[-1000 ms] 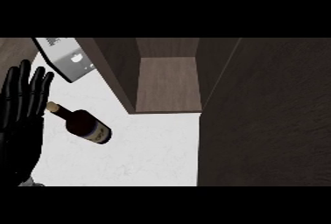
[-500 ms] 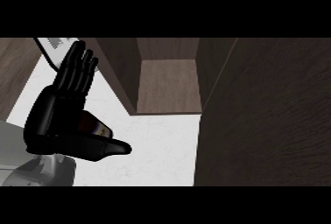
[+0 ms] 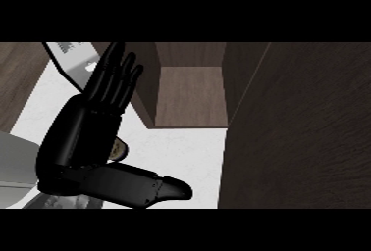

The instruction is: Pick up the wine, place it into the cabinet and close the cabinet

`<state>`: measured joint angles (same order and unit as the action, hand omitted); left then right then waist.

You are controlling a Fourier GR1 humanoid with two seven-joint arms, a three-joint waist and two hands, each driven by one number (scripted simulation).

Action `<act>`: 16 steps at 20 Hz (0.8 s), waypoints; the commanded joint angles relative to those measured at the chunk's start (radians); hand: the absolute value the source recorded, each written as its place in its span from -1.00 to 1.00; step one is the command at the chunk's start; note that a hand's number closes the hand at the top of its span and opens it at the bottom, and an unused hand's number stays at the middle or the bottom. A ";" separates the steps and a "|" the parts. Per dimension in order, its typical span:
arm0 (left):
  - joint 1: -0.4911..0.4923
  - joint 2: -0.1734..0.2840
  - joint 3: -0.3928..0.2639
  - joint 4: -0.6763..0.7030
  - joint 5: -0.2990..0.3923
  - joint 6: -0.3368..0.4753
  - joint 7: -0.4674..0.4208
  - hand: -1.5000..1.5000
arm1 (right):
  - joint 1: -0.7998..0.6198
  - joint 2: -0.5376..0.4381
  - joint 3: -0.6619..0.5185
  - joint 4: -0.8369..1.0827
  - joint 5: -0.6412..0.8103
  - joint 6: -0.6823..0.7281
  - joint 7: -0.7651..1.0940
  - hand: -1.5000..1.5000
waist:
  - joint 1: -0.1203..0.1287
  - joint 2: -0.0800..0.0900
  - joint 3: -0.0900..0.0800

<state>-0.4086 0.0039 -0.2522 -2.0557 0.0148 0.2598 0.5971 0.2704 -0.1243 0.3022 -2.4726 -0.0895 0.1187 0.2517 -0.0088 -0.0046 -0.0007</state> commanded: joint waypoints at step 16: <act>-0.234 -0.004 -0.050 -0.091 -0.168 0.167 0.326 -1.00 | -0.034 -0.014 0.046 -0.208 0.014 -0.090 0.231 -1.00 | -0.002 0.002 0.001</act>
<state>-0.5667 0.0004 -0.3657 -2.1685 -0.1588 0.4447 0.8891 0.1981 -0.1227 0.3557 -2.5103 -0.0675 0.0415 0.4073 -0.0080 -0.0053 0.0001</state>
